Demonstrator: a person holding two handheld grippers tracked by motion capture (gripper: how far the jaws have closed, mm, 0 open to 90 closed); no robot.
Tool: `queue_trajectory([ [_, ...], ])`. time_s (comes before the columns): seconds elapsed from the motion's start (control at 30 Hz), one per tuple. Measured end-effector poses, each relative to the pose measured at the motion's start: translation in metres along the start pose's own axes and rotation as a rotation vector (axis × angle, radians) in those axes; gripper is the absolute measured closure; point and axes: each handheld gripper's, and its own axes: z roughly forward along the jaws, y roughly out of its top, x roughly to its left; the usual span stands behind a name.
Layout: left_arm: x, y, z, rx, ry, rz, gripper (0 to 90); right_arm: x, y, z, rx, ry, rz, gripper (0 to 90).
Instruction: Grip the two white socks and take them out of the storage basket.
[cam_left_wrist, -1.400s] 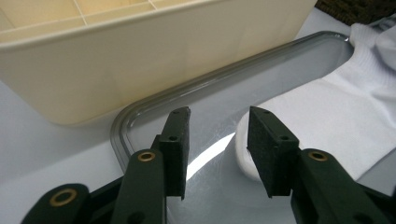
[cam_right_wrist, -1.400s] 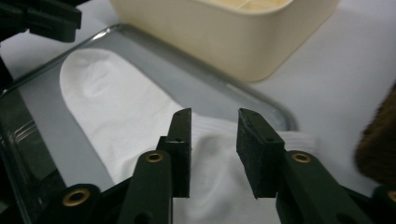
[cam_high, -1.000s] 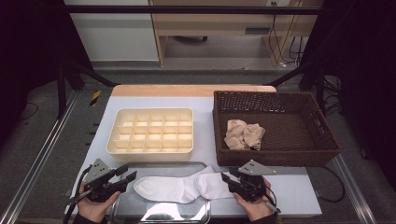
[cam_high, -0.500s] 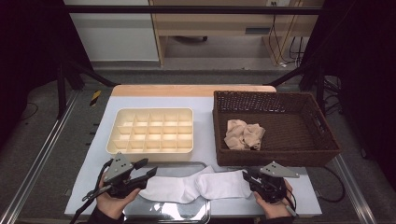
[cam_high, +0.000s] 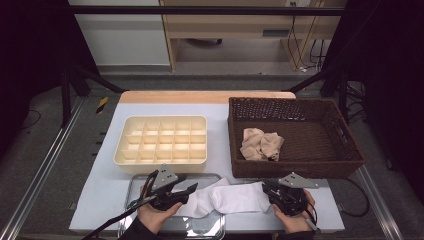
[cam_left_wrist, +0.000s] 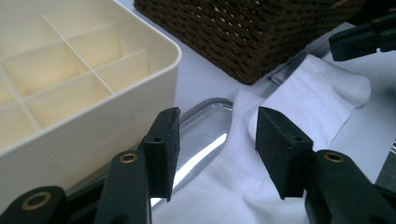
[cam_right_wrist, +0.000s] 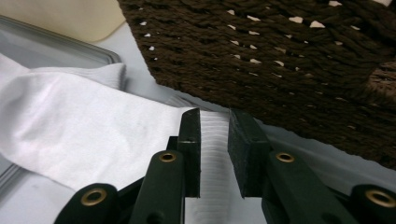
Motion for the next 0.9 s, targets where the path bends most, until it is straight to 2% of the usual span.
queue_trajectory([
  [0.17, -0.004, -0.008, 0.016, 0.024, -0.021, -0.011, 49.4, -0.003, -0.003, 0.008, 0.034, -0.021, 0.004, 70.4],
  [0.27, -0.005, -0.008, 0.019, 0.021, -0.024, -0.007, 49.5, -0.004, -0.004, 0.013, 0.051, -0.018, 0.010, 68.1],
  [0.37, -0.001, -0.002, 0.016, 0.002, -0.009, 0.003, 49.8, -0.003, -0.004, 0.016, 0.059, -0.011, 0.015, 67.7],
  [0.47, -0.003, 0.008, 0.012, -0.019, 0.011, 0.041, 50.0, -0.002, -0.003, 0.016, 0.053, -0.011, 0.009, 66.8],
  [0.6, -0.011, 0.014, 0.012, -0.024, -0.009, 0.049, 50.6, -0.003, -0.002, 0.014, 0.036, -0.019, 0.009, 65.7],
  [0.73, -0.023, 0.004, 0.027, 0.026, -0.031, 0.044, 51.8, -0.005, -0.003, 0.012, 0.032, -0.022, 0.022, 65.7],
  [0.9, -0.028, -0.006, 0.046, 0.090, -0.036, 0.041, 54.3, -0.003, -0.005, 0.016, 0.060, -0.011, 0.021, 68.1],
])
